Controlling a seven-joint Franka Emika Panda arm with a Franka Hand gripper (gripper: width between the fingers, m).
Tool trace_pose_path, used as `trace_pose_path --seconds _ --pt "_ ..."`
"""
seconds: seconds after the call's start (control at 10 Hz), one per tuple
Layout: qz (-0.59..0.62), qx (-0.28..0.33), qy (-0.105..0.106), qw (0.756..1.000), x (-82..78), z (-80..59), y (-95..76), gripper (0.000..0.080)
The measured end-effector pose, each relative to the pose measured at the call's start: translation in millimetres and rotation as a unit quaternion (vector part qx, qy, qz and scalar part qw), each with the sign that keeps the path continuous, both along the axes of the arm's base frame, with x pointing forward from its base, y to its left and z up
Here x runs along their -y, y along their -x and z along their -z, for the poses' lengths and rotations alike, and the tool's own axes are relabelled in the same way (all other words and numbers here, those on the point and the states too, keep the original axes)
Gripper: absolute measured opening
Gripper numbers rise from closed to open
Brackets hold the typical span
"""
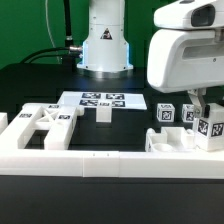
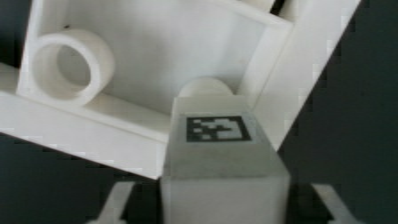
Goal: Assemble chair
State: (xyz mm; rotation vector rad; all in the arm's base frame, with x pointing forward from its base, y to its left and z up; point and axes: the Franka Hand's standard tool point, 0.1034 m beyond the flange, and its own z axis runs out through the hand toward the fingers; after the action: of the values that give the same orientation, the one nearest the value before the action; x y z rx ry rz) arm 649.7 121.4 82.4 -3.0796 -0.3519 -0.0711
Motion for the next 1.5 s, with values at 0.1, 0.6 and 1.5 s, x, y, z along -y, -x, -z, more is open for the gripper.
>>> trace_pose_path --seconds 0.1,0.6,1.5 --pt "0.060 -0.003 -0.003 0.998 0.4 0.1 0.0 0.0285" --pt "0.326 -0.016 -0.012 0.945 1.8 0.9 0.6 0.0285" --pt "0.678 -0.035 -0.065 0.732 2.5 3.0 1.2 0.0287"
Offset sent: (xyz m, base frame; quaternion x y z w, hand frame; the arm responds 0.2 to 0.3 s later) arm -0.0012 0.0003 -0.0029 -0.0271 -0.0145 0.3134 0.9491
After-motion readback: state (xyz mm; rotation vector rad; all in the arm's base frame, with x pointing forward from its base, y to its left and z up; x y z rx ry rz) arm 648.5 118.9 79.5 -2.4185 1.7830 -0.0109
